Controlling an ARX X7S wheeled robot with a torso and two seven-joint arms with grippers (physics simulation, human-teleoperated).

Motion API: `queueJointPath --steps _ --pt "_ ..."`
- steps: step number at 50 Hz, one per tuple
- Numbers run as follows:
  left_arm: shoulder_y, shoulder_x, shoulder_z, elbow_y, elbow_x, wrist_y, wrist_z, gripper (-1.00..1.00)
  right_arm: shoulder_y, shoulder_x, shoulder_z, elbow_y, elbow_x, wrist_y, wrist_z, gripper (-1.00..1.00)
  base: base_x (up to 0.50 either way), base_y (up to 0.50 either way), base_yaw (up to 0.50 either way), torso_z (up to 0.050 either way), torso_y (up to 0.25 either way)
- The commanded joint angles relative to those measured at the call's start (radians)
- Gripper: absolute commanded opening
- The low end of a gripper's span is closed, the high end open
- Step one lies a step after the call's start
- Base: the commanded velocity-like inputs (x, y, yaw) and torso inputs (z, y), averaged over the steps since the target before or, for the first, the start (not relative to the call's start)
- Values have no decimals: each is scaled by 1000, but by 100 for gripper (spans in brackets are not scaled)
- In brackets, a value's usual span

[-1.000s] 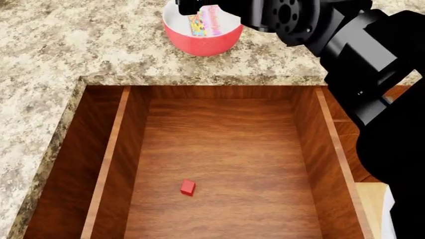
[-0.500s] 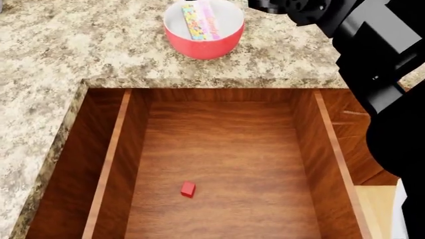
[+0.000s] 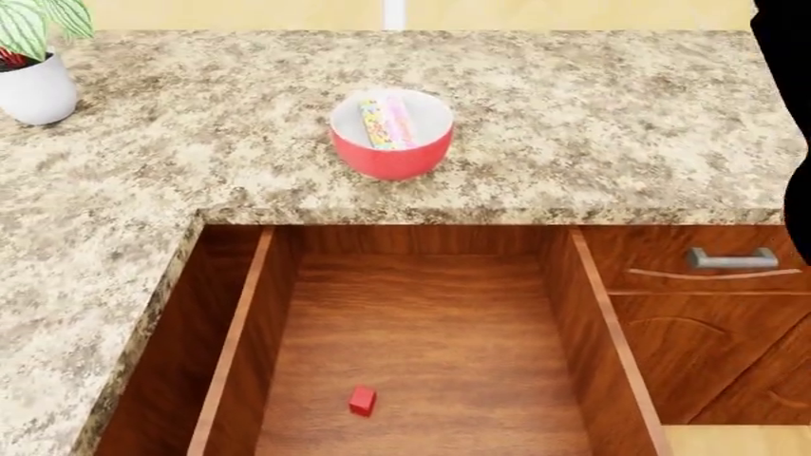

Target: Place the bar in the bowl and close the drawer.

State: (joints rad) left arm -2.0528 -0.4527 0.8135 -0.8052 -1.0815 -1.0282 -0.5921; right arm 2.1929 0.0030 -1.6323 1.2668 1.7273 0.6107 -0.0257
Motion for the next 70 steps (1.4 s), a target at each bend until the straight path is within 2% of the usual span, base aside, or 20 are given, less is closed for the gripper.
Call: queueJointPath --steps 1,5,11,14,27,70 --pt "25 -86 -93 206 -150 -157 -126 100 98 111 10 -122 23 117 82 100 0 0 0 0 250" --pt "47 -129 -154 307 -251 -231 -212 100 106 301 83 -451 106 136 295 100 0 0 0 0 250" --pt "70 -163 -209 386 -351 -291 -307 100 99 447 133 -695 163 140 453 100 0 0 0 0 250" --pt "75 -165 -217 393 -370 -299 -327 100 96 485 147 -753 174 139 492 100 0 0 0 0 250" --pt "64 -145 -221 380 -387 -300 -344 100 95 516 167 -762 179 167 535 100 -6 -21 0 0 238" --pt "53 -118 -237 384 -461 -309 -411 100 70 562 220 -815 148 215 556 100 -153 -500 0 0 0"
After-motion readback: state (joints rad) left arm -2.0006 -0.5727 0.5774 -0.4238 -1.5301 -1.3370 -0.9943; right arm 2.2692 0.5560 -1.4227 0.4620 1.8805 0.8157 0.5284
